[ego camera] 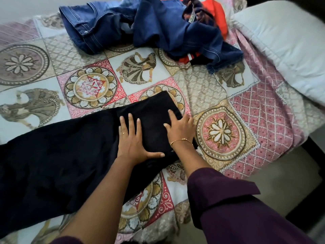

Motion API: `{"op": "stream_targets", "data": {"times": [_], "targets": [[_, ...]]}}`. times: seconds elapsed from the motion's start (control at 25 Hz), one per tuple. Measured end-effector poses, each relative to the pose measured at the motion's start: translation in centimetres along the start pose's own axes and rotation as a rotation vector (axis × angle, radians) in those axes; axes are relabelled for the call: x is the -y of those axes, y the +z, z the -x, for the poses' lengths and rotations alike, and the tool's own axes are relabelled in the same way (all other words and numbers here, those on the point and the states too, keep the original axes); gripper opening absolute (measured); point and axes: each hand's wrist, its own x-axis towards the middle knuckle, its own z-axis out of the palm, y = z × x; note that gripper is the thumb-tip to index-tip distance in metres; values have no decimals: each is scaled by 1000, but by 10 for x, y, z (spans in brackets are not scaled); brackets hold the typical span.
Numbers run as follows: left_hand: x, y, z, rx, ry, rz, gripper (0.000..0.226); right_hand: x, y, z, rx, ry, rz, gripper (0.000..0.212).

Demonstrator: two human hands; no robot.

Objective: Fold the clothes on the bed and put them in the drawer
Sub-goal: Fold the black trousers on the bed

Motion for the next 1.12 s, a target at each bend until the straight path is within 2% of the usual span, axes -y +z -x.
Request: {"op": "stream_targets", "data": {"times": [0.08, 0.16, 0.24, 0.32, 0.36, 0.44, 0.52, 0.6, 0.68, 0.72, 0.76, 0.8, 0.84, 0.88, 1.0, 1.12], "targets": [[6, -4, -2, 34, 33, 36, 151, 4, -22, -11, 83, 91, -126, 66], [12, -12, -3, 44, 37, 252, 143, 13, -48, -21, 192, 137, -223, 59], [18, -26, -1, -21, -75, 662, 110, 31, -72, -21, 270, 91, -288, 50], [23, -42, 0, -85, -239, 1171, 70, 60, -88, -8, 331, -2, -382, 45], [25, -49, 2, -100, -299, 1427, 56, 77, -92, 3, 386, -44, -419, 46], [35, -64, 13, -146, -349, 1782, 50, 114, -93, 27, 479, -111, -448, 53], [55, -69, 22, -201, -409, 1938, 42, 146, -83, 49, 527, -179, -417, 59], [85, -68, 37, -203, -476, 1911, 33, 170, -68, 70, 642, -215, -501, 57], [119, -63, 52, -218, -608, 1777, 22, 184, -53, 82, 740, -193, -764, 48], [135, -58, 58, -241, -699, 1670, 16, 187, -44, 84, 642, -206, -841, 41], [146, -54, 61, -271, -771, 1537, 14, 187, -34, 84, 437, -245, -779, 37], [150, -52, 63, -301, -800, 1394, 16, 182, -22, 81, 197, -280, -616, 37], [150, -50, 62, -340, -795, 1252, 19, 175, -11, 81, 57, -306, -455, 41], [147, -48, 63, -389, -786, 1109, 22, 168, 0, 84, 42, -328, -331, 47], [137, -43, 69, -426, -793, 775, 31, 157, 31, 91, 246, -375, -86, 60], [139, -30, 70, -314, -702, 732, 55, 156, 50, 89, 265, -380, 25, 65]]}}
